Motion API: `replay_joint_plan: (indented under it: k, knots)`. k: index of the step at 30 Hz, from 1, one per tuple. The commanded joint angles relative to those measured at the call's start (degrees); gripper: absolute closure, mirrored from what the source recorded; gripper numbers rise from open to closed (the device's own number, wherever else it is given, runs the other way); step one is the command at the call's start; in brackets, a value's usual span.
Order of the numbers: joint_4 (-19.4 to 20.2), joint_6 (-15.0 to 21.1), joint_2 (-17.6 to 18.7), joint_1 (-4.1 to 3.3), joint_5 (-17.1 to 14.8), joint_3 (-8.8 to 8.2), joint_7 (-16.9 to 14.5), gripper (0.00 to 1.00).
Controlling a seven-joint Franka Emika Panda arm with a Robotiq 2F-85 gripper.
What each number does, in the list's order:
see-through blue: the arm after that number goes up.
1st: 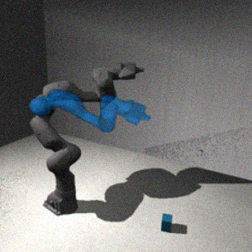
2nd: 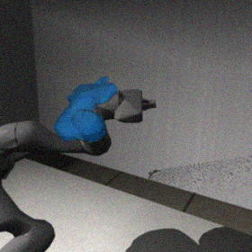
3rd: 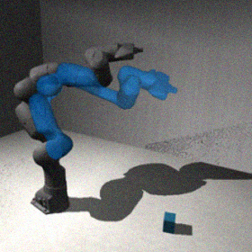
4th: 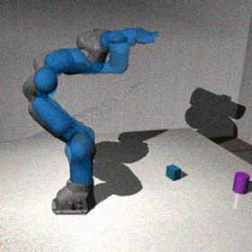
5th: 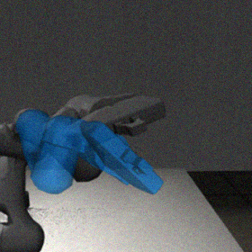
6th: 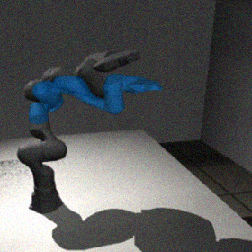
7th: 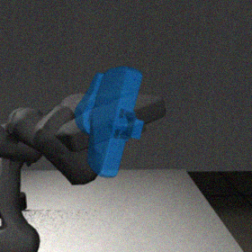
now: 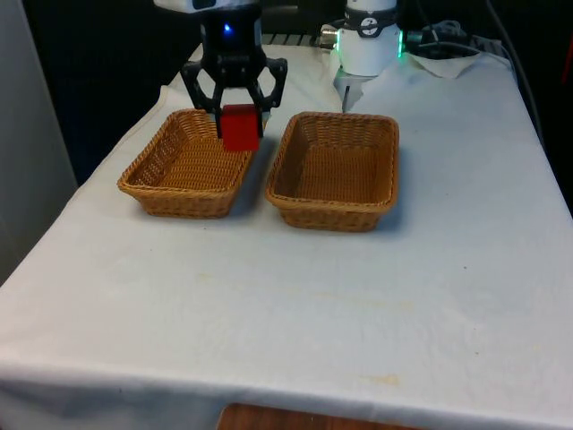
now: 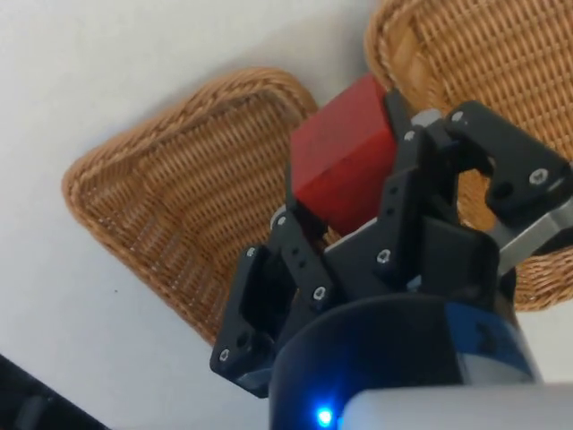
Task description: Pick up the red cube and place it into the right basket.
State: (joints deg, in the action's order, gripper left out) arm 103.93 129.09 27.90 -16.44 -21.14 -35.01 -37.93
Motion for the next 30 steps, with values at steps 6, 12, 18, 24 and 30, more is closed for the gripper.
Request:
replay_joint_plan:
  k: [6, 12, 18, 24, 30]
  knots:
    - [1.09, 0.97, -0.34, 0.17, -0.06, -1.55, -2.64, 0.99]
    - [1.78, 1.43, -0.34, 0.17, 0.06, -3.09, -4.64, 0.99]
    - [3.09, 2.41, -0.40, 0.11, -0.23, -4.41, -6.53, 0.99]
    - [5.27, 4.30, -0.40, 0.06, -0.06, -4.81, -6.99, 0.99]
    - [8.82, 9.80, -0.40, -0.11, -0.63, -4.41, -6.47, 0.99]
